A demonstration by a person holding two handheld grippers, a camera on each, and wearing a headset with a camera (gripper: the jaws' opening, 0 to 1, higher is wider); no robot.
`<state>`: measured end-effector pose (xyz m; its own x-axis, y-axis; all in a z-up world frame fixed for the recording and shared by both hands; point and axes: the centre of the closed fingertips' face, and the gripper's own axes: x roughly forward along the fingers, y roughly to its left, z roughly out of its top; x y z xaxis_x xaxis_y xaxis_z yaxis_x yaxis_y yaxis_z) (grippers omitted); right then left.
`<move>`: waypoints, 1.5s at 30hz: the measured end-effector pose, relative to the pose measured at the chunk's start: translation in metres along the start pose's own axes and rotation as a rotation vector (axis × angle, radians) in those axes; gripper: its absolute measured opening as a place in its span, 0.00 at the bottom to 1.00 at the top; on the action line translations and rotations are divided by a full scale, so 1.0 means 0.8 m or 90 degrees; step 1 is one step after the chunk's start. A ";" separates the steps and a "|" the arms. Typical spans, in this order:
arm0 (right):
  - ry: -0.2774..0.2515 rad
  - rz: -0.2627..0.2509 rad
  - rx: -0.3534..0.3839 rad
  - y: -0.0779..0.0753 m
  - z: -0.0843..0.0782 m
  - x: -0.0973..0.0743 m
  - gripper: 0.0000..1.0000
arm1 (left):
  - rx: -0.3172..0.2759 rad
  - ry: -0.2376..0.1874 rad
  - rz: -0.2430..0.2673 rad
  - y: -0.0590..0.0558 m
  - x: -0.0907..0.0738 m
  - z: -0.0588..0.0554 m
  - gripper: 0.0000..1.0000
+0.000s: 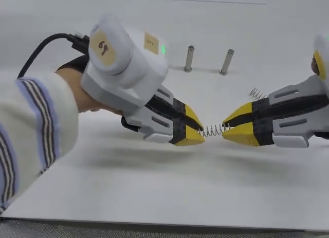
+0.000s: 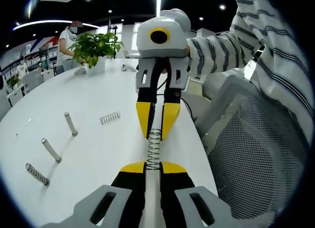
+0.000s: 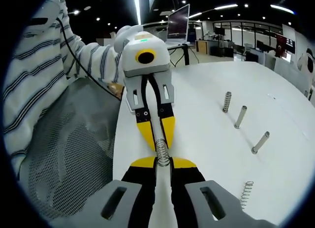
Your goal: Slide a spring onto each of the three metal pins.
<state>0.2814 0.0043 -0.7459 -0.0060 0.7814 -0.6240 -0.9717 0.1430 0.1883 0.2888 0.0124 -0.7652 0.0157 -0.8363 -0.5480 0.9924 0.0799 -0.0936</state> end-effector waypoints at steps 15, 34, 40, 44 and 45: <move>0.121 -0.002 -0.078 -0.007 -0.013 -0.002 0.07 | 0.009 -0.023 0.037 0.000 0.023 0.000 0.02; 0.196 -0.005 -0.133 -0.011 -0.015 -0.021 0.07 | 0.025 -0.059 0.062 -0.001 0.045 0.017 0.02; 0.233 -0.008 -0.158 -0.005 -0.010 -0.027 0.07 | 0.028 -0.075 0.061 -0.003 0.048 0.025 0.02; 0.245 -0.004 -0.163 -0.002 -0.007 -0.026 0.07 | 0.036 -0.079 0.064 -0.007 0.051 0.030 0.02; 0.250 -0.002 -0.165 -0.002 -0.007 -0.026 0.07 | 0.037 -0.079 0.064 -0.007 0.051 0.030 0.02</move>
<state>0.2815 -0.0156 -0.7375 -0.0429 0.4847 -0.8736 -0.9985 -0.0501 0.0212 0.2866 -0.0355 -0.7671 0.1273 -0.8864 -0.4450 0.9903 0.1384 0.0074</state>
